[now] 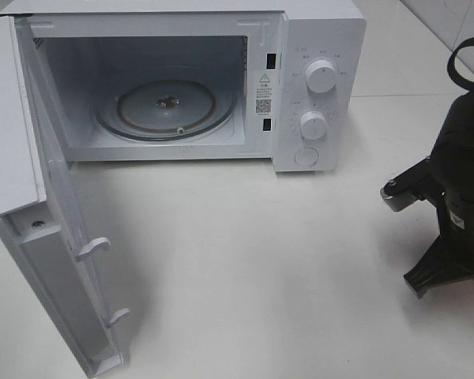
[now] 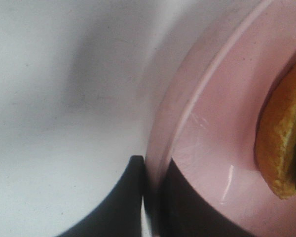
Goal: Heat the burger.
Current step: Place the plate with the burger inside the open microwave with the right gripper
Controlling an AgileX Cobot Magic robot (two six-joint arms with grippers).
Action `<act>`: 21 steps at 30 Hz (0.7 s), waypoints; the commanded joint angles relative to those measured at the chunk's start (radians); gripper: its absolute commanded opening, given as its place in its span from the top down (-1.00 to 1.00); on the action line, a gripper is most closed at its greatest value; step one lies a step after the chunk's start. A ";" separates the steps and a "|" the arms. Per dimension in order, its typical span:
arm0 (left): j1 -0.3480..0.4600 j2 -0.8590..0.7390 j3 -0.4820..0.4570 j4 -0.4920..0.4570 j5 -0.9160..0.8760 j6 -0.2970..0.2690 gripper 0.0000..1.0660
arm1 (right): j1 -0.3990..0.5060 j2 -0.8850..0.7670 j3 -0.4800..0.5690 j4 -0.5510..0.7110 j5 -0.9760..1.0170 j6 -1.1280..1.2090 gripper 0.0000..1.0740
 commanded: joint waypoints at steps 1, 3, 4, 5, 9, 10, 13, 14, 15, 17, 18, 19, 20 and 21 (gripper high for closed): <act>0.003 0.001 0.002 -0.003 -0.002 0.001 -0.88 | 0.030 -0.044 0.018 -0.040 0.059 0.011 1.00; 0.003 0.001 0.002 -0.003 -0.002 0.001 -0.88 | 0.070 -0.083 0.034 -0.035 0.079 0.009 1.00; 0.003 0.001 0.002 -0.003 -0.002 0.001 -0.88 | 0.070 -0.083 0.034 -0.035 0.079 0.009 1.00; 0.003 0.001 0.002 -0.003 -0.002 0.001 -0.88 | 0.099 -0.101 0.036 -0.035 0.098 0.008 1.00; 0.003 0.001 0.002 -0.003 -0.002 0.001 -0.88 | 0.155 -0.138 0.046 -0.037 0.122 -0.002 0.99; 0.003 0.001 0.002 -0.003 -0.002 0.001 -0.88 | 0.155 -0.138 0.046 -0.037 0.122 -0.002 0.99; 0.003 0.001 0.002 -0.003 -0.002 0.001 -0.88 | 0.196 -0.160 0.056 -0.037 0.125 -0.002 0.99; 0.003 0.001 0.002 -0.003 -0.002 0.001 -0.88 | 0.223 -0.167 0.057 -0.035 0.137 -0.002 0.99; 0.003 0.001 0.002 -0.003 -0.002 0.001 -0.88 | 0.223 -0.167 0.057 -0.035 0.137 -0.002 0.99; 0.003 0.001 0.002 -0.003 -0.002 0.001 -0.88 | 0.241 -0.171 0.057 -0.035 0.143 -0.003 0.99; 0.003 0.001 0.002 -0.003 -0.002 0.001 -0.88 | 0.271 -0.174 0.057 -0.036 0.152 -0.003 0.99; 0.003 0.001 0.002 -0.003 -0.002 0.001 -0.88 | 0.287 -0.177 0.057 -0.035 0.153 -0.003 0.99; 0.003 0.001 0.002 -0.003 -0.002 0.001 -0.88 | 0.287 -0.177 0.057 -0.035 0.153 -0.003 0.99; 0.003 0.001 0.002 -0.003 -0.002 0.001 -0.88 | 0.322 -0.179 0.057 -0.035 0.161 -0.004 0.99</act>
